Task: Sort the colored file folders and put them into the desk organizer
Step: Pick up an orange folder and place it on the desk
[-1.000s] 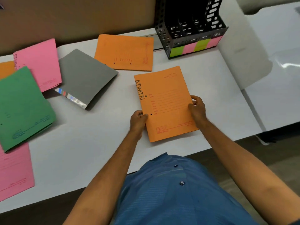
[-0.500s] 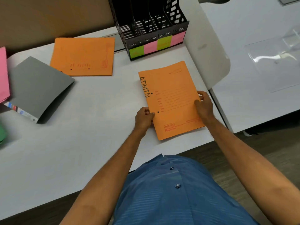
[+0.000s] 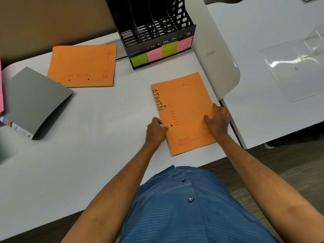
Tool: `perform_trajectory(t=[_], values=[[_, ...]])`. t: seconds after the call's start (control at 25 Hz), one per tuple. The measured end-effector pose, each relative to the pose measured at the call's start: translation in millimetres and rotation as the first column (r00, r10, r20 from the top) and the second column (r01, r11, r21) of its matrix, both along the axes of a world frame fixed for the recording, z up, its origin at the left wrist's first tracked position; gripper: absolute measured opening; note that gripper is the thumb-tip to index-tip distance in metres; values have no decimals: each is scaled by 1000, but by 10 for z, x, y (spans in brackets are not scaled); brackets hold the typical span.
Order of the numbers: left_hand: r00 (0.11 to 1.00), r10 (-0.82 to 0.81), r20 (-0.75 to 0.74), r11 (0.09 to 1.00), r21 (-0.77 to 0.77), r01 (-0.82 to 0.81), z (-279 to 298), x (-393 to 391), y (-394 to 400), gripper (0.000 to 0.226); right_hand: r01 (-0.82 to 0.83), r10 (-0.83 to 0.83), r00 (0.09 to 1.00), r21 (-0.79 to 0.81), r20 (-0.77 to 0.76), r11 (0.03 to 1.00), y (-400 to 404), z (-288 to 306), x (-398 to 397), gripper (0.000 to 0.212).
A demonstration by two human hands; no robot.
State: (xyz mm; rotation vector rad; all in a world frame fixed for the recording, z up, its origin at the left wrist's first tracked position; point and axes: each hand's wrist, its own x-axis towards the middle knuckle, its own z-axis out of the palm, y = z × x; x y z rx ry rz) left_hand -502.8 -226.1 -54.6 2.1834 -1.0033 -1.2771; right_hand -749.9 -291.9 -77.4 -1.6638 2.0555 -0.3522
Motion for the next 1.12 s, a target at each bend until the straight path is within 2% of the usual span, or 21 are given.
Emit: perform_trajectory(t=[0.12,0.24,0.4,0.52,0.88,1.12], values=[[998,-39,58,999,-27,40,-29,-24,25,26,-4,4,999,-15,-34,1000,18,-25,8,59],[998,-49,44,998,-36,51,-47,-21,39,27,9,-10,999,-21,-52,1000,28,-3,43,55],[994,-83,66,994,-68,88,2,159,63,41,8,-5,1000,-145,19,989,96,58,250,47],[992,-67,109,989,-121,80,99,492,124,42,-62,78,995,-208,69,976,152,97,602,45],[961,217,171,965,-184,-185,371,2142,1050,31,-281,330,917,-224,224,933,429,161,2498,44],[921,379,93,914,-190,-358,310,3563,2004,24,-383,432,869,-225,242,896,1051,192,4067,43]])
